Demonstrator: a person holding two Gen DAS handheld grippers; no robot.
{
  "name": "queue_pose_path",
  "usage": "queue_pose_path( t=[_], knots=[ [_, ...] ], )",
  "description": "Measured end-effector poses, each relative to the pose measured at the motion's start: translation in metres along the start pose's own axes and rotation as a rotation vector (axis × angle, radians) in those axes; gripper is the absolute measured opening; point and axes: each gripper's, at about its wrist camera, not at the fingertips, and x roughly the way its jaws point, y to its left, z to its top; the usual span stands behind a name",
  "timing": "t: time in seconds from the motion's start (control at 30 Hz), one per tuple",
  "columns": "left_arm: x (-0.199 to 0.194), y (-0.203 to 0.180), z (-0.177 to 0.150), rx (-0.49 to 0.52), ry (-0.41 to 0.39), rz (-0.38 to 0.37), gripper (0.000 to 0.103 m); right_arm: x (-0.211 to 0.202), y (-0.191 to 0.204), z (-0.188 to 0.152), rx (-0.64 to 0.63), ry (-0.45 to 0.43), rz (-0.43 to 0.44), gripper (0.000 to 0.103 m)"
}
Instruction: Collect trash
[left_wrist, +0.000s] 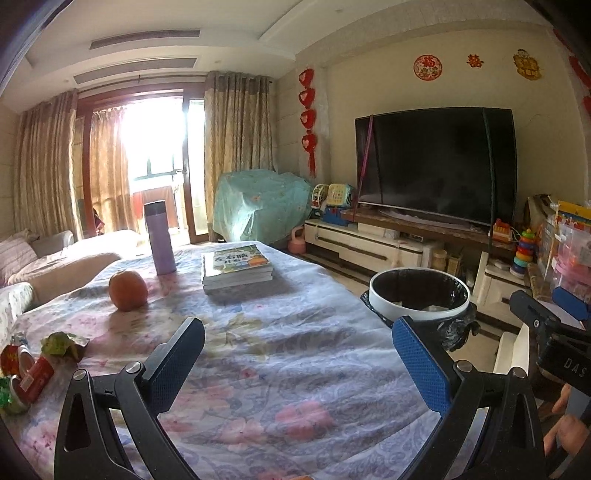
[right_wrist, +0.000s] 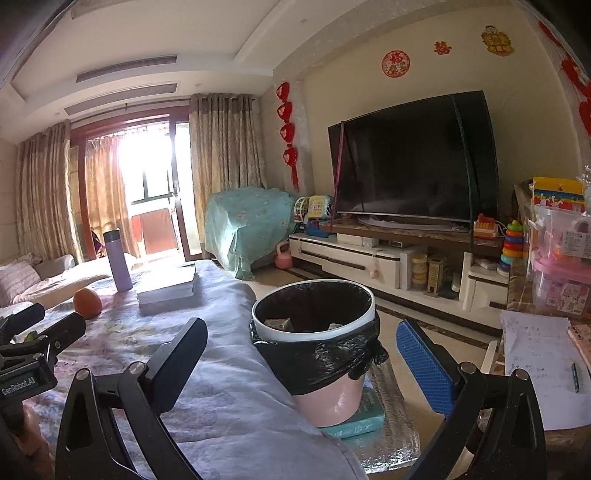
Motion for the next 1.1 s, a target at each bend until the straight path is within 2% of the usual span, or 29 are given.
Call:
queue_pose_path(
  t=[1.1],
  knots=[
    [-0.0017,0.0027,-0.0056,0.000,-0.007,-0.003,0.102,-0.0006,0.0077,-0.0007,-0.018,0.006,0.014,0.103]
  ],
)
